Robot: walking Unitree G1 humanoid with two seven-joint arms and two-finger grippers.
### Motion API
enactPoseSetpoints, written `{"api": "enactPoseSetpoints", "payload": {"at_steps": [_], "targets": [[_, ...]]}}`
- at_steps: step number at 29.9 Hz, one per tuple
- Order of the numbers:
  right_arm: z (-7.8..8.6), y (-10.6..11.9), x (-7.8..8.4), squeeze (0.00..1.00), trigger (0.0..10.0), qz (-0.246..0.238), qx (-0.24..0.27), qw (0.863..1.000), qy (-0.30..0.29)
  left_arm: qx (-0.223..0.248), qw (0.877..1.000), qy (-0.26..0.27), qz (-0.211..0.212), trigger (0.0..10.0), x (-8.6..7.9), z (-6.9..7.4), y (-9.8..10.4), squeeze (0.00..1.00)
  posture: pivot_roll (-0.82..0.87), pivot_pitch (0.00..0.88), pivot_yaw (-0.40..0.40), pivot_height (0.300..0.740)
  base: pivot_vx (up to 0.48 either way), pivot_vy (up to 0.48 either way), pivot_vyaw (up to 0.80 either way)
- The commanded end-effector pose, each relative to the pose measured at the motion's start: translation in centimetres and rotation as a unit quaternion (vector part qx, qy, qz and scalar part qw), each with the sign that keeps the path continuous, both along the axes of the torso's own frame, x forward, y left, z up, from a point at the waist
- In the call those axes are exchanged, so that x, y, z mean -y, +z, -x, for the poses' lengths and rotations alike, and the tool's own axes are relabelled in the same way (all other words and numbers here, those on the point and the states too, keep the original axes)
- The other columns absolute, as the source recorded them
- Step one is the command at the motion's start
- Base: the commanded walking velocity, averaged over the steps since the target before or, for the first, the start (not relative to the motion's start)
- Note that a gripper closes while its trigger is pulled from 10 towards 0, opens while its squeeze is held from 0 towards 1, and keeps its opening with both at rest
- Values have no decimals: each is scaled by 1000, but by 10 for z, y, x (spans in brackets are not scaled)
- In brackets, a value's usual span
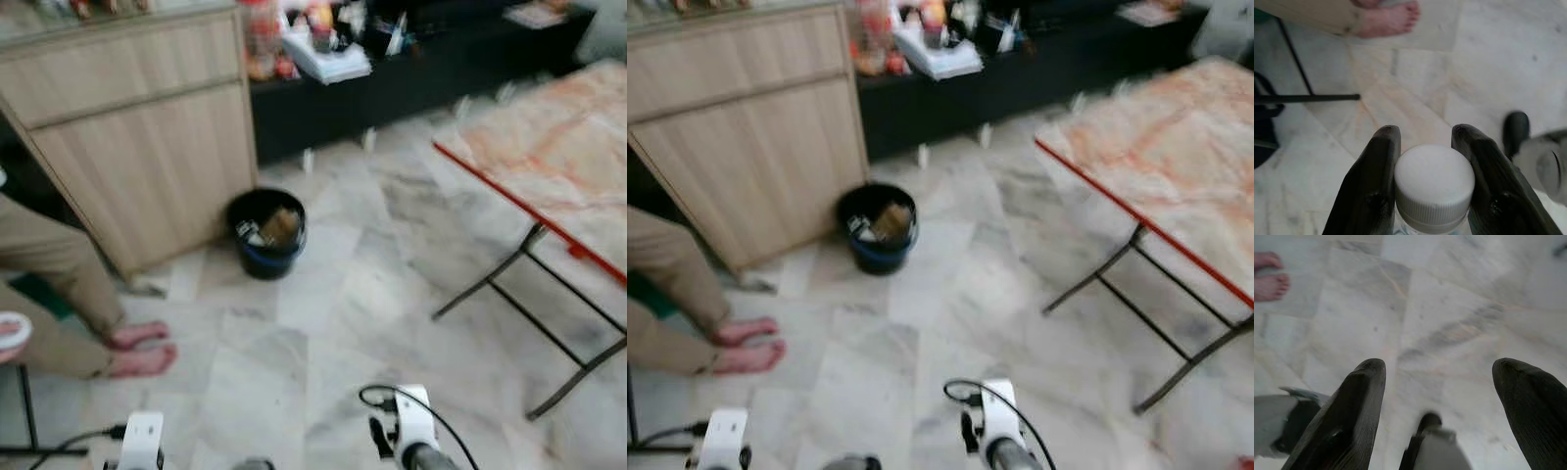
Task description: Picking trash to rubbish bin
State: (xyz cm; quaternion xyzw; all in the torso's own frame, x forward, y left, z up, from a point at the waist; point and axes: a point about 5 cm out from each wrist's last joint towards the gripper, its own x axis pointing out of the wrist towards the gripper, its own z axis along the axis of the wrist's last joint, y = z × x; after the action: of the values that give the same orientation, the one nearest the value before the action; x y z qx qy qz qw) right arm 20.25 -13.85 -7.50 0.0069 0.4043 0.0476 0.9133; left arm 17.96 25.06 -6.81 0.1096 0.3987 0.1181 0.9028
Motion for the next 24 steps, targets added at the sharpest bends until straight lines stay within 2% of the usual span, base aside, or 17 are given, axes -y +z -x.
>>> {"api": "enactPoseSetpoints", "payload": {"at_steps": [1, 24], "targets": [[10, -6, 11, 0, 10000, 9, -17, 1000, -14, -14, 1000, -6, -2, 10000, 3, 6, -4, 0, 117, 194, -1, 740, 420, 0, 0], [9, -5, 7, 0, 10000, 14, -18, 1000, -1, -14, 1000, -1, -4, 10000, -1, 5, -3, 0, 134, 188, 5, 740, 411, 0, 0]]}}
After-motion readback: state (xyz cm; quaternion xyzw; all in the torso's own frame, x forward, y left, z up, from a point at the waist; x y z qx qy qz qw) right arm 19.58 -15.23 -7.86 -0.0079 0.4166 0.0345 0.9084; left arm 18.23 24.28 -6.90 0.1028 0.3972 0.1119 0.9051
